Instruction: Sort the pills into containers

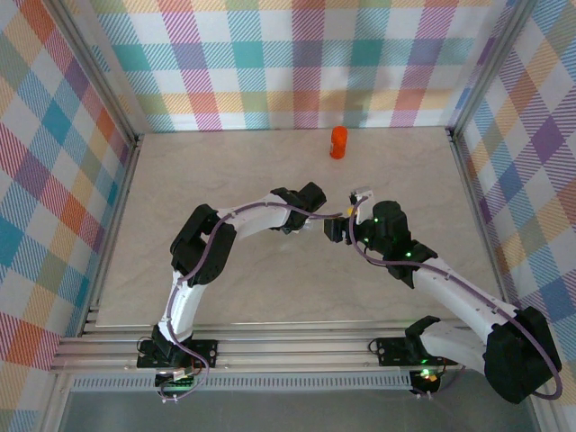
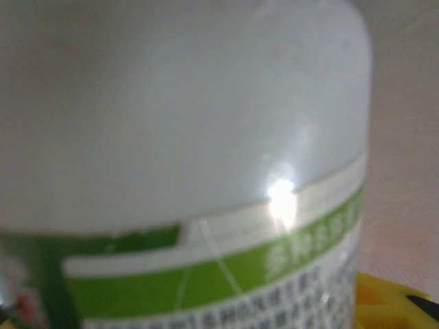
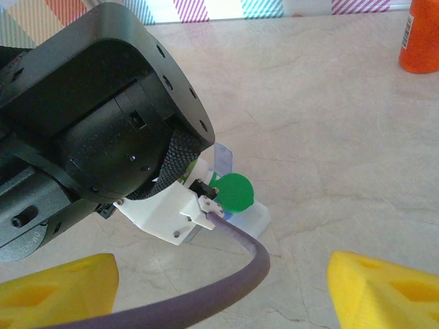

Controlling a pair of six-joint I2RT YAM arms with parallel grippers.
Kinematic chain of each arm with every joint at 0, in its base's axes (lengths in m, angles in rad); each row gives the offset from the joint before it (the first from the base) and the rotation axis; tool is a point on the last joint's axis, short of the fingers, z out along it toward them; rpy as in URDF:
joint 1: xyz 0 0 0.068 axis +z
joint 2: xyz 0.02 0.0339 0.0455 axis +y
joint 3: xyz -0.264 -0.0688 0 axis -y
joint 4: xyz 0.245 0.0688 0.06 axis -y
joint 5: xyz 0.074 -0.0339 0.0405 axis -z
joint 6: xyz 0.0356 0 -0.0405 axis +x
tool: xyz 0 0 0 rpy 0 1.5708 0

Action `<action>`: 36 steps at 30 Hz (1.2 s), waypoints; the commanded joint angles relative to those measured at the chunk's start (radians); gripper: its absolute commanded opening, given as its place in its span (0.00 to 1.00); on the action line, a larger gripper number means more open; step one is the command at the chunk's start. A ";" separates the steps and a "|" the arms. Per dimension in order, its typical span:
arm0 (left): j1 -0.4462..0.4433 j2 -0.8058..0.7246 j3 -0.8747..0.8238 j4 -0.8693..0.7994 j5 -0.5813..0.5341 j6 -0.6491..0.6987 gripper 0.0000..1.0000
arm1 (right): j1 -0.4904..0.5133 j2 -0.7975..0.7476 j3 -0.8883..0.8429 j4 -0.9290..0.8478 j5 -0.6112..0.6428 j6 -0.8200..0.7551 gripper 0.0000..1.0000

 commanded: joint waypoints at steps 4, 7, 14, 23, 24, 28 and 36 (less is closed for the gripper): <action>0.006 -0.052 0.002 -0.059 0.013 0.036 0.00 | -0.003 -0.008 -0.009 0.036 -0.012 0.010 0.79; 0.021 -0.063 -0.004 -0.064 0.023 0.034 0.00 | -0.003 -0.003 -0.010 0.036 -0.012 0.010 0.79; 0.042 -0.071 0.021 -0.077 0.062 0.007 0.00 | -0.003 0.005 -0.010 0.041 -0.014 0.012 0.79; 0.052 -0.034 0.027 -0.065 0.049 0.029 0.00 | -0.003 0.012 -0.008 0.041 -0.013 0.012 0.79; 0.050 -0.029 0.020 -0.052 0.041 0.039 0.00 | -0.003 0.012 -0.009 0.040 -0.014 0.011 0.79; 0.049 -0.017 0.000 -0.038 0.025 0.063 0.00 | -0.003 0.013 -0.009 0.041 -0.012 0.012 0.79; 0.049 0.010 -0.030 0.025 -0.011 0.115 0.00 | -0.002 0.010 -0.007 0.039 -0.017 0.013 0.79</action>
